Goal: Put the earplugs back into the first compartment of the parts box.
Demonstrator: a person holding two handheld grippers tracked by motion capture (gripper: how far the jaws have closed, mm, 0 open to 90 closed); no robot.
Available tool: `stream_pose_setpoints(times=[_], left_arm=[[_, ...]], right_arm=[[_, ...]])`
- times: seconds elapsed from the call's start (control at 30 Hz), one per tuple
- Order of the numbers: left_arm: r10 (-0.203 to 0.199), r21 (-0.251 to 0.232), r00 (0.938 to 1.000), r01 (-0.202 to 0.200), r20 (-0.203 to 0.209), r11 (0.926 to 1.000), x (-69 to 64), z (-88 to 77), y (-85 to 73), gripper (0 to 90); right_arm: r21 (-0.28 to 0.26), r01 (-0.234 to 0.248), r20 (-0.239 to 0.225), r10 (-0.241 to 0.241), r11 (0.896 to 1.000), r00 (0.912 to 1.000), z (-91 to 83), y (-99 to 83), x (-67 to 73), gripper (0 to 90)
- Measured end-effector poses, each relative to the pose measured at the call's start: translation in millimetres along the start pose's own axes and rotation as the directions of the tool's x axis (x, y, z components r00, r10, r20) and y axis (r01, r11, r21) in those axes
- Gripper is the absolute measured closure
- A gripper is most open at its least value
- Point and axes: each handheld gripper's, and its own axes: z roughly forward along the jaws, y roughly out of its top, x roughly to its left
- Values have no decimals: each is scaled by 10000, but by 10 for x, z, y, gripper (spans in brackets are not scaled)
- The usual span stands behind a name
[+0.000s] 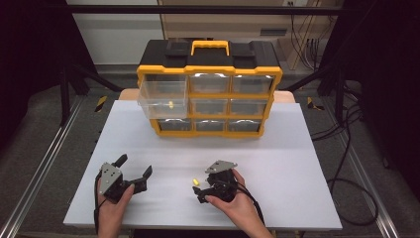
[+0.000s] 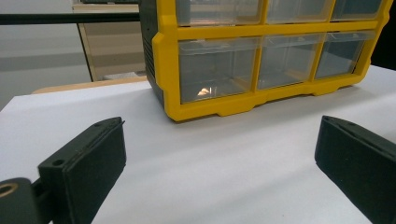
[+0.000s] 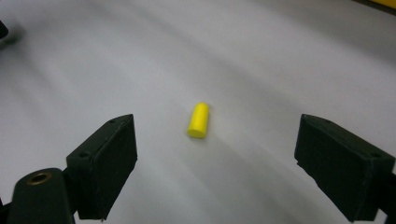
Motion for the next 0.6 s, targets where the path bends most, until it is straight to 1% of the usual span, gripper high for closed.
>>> stream_pose_setpoints(times=[0.07, 0.17, 0.4, 0.5, 0.6], left_arm=[[-9, 9, 10000, 9, 7, 10000, 2, 1, 0, 19], [-12, -7, 10000, 12, 12, 10000, 2, 0, 0, 19], [4, 8, 10000, -4, 27, 10000, 4, 5, 0, 19], [-20, 8, 10000, 20, 30, 10000, 5, 8, -2, 19], [4, 10, 10000, -4, 49, 10000, 6, 7, -1, 19]], right_arm=[[100, -10, -27, 10, 9999, 10000, 24, -2, 10, 145], [191, 22, -19, -21, 9998, 10000, 51, -1, 20, 181], [410, -37, 22, 36, 9992, 10000, 91, 10, 21, 219], [533, -76, 104, 70, 9986, 9999, 115, 9, 18, 256], [640, -38, 63, 34, 9979, 10000, 137, 12, 14, 281]])
